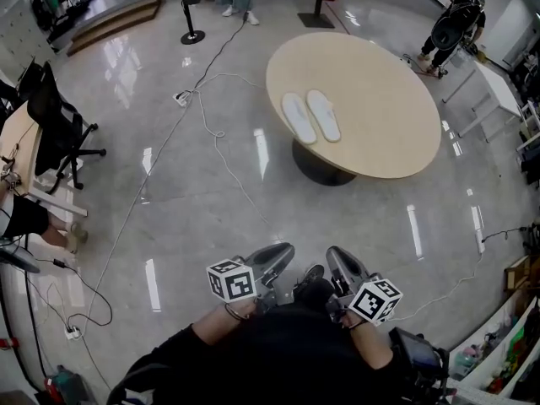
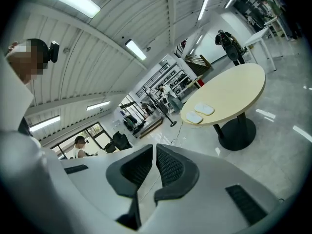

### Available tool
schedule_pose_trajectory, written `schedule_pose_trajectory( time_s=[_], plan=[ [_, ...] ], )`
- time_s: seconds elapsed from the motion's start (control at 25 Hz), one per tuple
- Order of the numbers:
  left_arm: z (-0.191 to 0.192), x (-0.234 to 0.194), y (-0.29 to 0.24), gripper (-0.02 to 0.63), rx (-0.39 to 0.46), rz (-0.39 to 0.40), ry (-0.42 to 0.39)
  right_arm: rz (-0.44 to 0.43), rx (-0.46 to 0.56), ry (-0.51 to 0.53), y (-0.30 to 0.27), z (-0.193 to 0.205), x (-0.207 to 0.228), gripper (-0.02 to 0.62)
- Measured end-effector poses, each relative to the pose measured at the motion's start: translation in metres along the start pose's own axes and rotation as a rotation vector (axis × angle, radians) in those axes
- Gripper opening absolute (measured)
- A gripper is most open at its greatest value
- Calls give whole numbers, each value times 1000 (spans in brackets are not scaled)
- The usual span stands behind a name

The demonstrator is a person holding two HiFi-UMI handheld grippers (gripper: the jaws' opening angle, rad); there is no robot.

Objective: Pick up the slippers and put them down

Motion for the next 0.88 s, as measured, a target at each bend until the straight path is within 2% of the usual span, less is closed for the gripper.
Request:
schedule_pose_trajectory(
  time_s=[0.16, 0.4, 0.64, 0.88],
  plan=[
    [-21, -9, -11, 81, 19, -43, -24, -37, -19, -30, -26, -12, 12, 32],
    [-58, -36, -35, 81, 84, -133, 11, -93, -63, -42, -72, -44, 39, 32],
    [-84, -44, -90, 83, 82, -177, -6, -140, -94, -120, -105, -83, 86, 32],
    [-115, -42, -163, 83, 100, -209, -26, -166, -79, -131, -120, -148, 137, 32]
  ],
)
Point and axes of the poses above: the fingertips, and each gripper's own axes: y backward along the fingers, x to its right, z out of its underside, the point moved 3 cm from there along y, backward along the fingers, and after that the axes turned 3 degrees about -z, right-handed, at the moved point
